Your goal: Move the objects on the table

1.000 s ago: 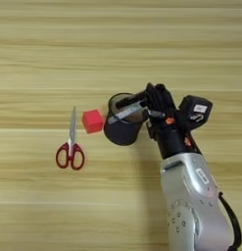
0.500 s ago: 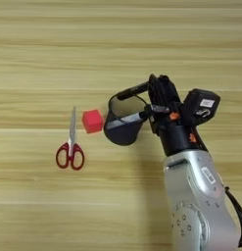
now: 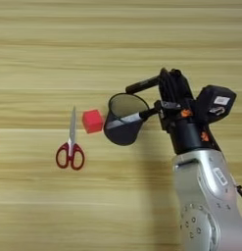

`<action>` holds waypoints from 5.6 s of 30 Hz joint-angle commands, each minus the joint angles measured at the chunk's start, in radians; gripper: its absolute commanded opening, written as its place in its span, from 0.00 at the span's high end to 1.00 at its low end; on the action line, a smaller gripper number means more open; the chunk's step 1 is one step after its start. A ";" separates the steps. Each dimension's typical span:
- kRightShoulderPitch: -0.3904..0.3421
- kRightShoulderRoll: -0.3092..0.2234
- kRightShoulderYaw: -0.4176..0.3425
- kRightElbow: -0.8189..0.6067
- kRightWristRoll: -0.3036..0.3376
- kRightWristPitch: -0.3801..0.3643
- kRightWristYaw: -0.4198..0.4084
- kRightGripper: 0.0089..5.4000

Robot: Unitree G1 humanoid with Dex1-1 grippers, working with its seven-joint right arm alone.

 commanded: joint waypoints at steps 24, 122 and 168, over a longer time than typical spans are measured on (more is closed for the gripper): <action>-0.068 -0.090 -0.116 0.218 -0.072 -0.109 0.030 0.86; 0.065 0.014 0.048 0.521 -0.253 -0.091 0.041 0.69; 0.116 0.016 0.069 0.260 -0.259 0.003 0.005 0.00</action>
